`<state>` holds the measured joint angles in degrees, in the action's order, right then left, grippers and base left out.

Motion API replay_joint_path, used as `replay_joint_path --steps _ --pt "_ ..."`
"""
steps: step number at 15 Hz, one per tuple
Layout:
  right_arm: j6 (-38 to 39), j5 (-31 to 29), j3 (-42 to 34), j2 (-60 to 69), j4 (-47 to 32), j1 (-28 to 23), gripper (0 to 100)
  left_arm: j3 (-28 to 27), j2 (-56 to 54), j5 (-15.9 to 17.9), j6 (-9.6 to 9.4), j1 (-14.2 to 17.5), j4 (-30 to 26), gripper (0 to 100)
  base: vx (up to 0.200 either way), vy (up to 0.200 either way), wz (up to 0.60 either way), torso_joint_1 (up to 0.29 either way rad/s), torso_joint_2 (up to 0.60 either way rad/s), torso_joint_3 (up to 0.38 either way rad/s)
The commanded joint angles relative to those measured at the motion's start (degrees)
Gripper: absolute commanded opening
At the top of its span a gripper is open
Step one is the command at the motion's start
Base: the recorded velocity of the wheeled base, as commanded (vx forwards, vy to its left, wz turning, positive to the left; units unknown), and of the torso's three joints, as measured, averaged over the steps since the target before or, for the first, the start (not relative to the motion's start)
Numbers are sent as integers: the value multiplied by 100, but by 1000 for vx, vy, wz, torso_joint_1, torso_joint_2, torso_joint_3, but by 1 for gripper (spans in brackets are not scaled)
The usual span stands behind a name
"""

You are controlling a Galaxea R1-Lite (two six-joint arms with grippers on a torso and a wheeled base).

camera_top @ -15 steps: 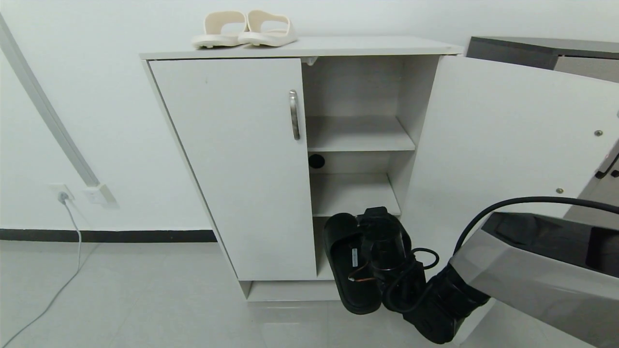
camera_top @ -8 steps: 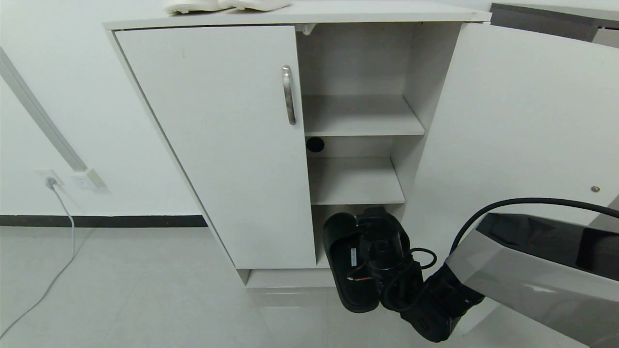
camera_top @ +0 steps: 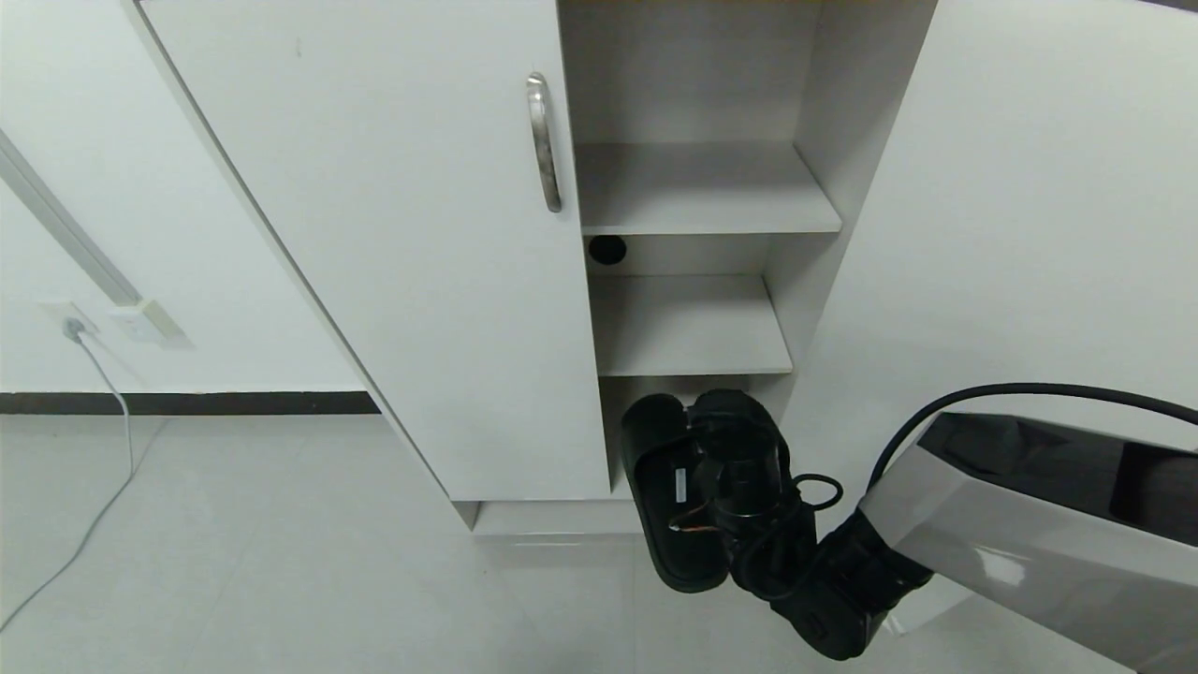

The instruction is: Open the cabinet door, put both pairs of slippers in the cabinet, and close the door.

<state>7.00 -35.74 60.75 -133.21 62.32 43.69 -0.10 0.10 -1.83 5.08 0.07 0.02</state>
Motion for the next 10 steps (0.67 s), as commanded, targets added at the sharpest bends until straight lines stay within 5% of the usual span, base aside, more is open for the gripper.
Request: replay_joint_path --steps 1,10 --pt "-322 -161 -36 23 545 -1 0 1 -1 -19 1 1 6 0 0 0 0 0 0 0" --pt "-682 -170 -1 -135 1098 -62 0 1 8 -11 10 1 6 0 0 0 0 0 0 0"
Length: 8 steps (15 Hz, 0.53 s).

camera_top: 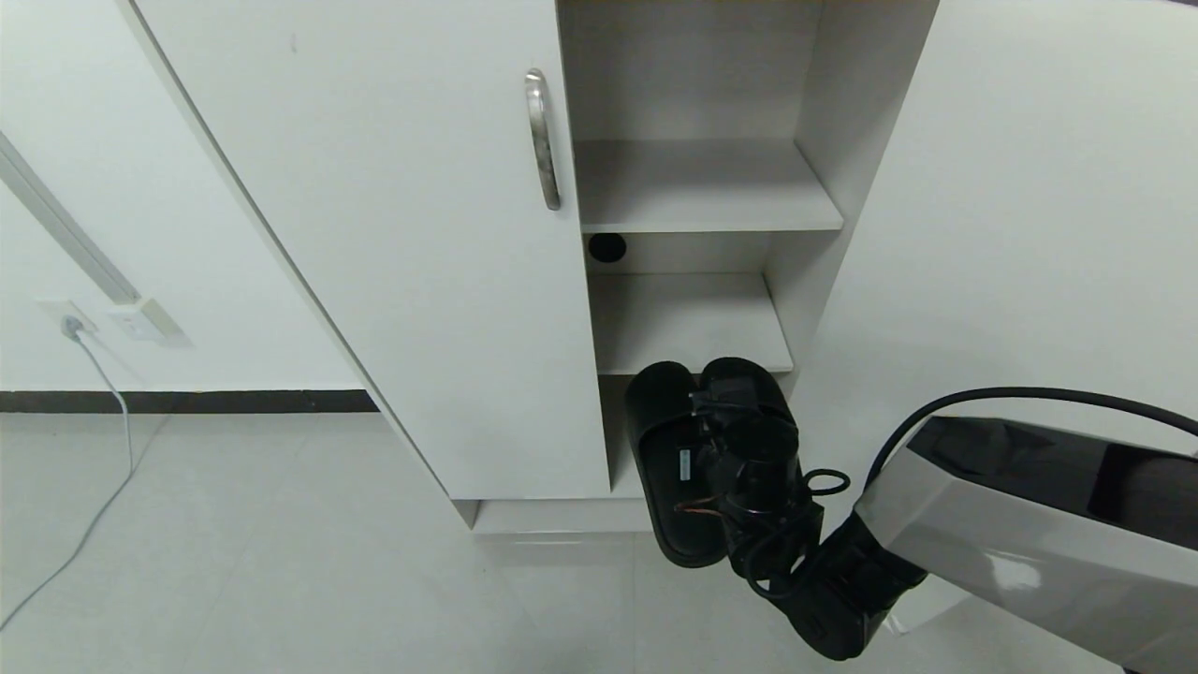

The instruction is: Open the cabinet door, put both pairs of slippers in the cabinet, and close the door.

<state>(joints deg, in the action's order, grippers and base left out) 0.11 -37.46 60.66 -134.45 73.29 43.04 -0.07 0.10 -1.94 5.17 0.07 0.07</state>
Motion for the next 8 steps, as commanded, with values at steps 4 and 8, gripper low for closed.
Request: replay_joint_path --steps 4,8 --pt "-2 -7 7 -2 10 2 0 -1 8 9 -7 1 1 0 100 0 0 2 1 2" --pt "-2 -16 -2 77 107 2 0 -1 8 0 -7 1 1 0 200 0 0 -1 4 2"
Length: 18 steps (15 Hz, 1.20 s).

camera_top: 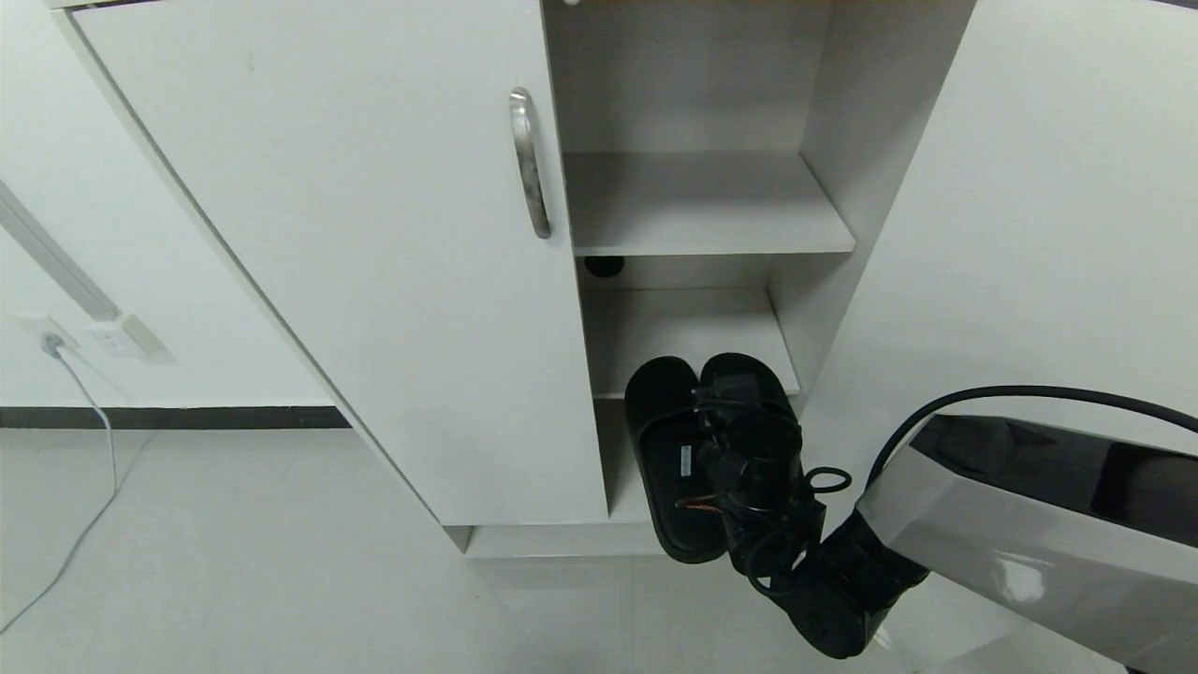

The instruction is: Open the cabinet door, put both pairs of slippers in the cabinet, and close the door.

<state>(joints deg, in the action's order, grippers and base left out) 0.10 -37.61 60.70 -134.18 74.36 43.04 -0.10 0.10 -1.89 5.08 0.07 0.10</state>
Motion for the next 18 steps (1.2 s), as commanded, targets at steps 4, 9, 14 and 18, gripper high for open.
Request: replay_joint_path --steps 4,9,14,18 --pt "-1 -1 -5 41 -10 2 0 1 8 -4 10 1 -1 0 200 0 0 2 4 0" --pt "-1 25 320 -135 -80 -59 0 1 8 -13 28 1 -1 0 40 0 0 1 0 0" --pt "43 34 1445 -451 -1029 -349 0 1 -1 -13 45 1 -1 0 0 0 0 0 0 0" --pt "799 34 2588 -653 -2506 -508 0 1 8 -13 45 1 -1 0 0 0 0 0 0 0"
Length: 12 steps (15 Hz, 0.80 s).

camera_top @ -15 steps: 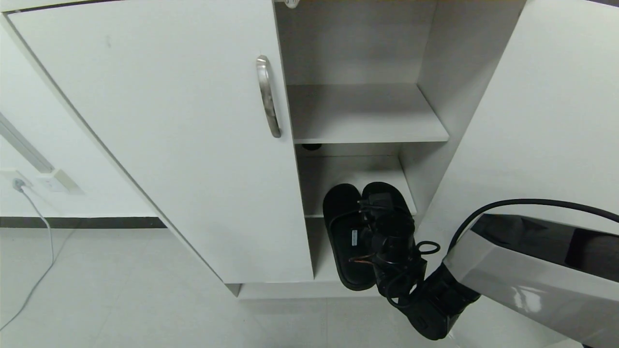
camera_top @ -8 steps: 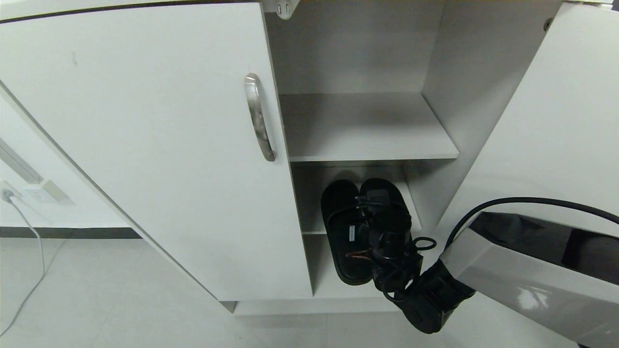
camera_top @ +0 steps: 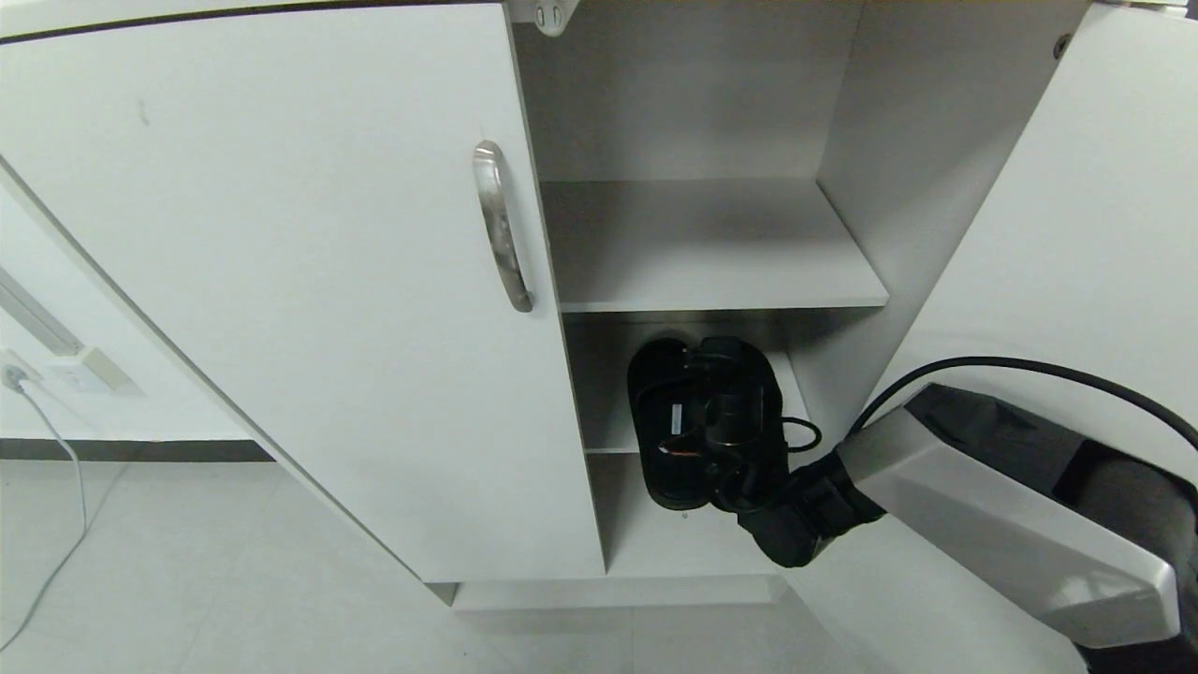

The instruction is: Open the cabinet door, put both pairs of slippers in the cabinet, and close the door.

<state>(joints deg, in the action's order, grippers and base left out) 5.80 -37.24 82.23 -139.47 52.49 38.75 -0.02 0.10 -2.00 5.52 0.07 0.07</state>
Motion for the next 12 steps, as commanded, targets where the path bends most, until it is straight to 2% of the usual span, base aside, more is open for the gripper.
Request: replay_joint_path --steps 1,5,12 --pt "439 -2 725 -150 -749 -131 0 -6 -1 -2 1 1 1 0 0 0 0 0 0 0" --pt "439 77 1366 -379 -995 -193 0 2 8 -2 1 1 1 0 0 0 0 0 0 0" --pt "53 182 1938 -643 -987 -272 0 2 8 -2 1 1 1 0 0 0 0 0 0 0"
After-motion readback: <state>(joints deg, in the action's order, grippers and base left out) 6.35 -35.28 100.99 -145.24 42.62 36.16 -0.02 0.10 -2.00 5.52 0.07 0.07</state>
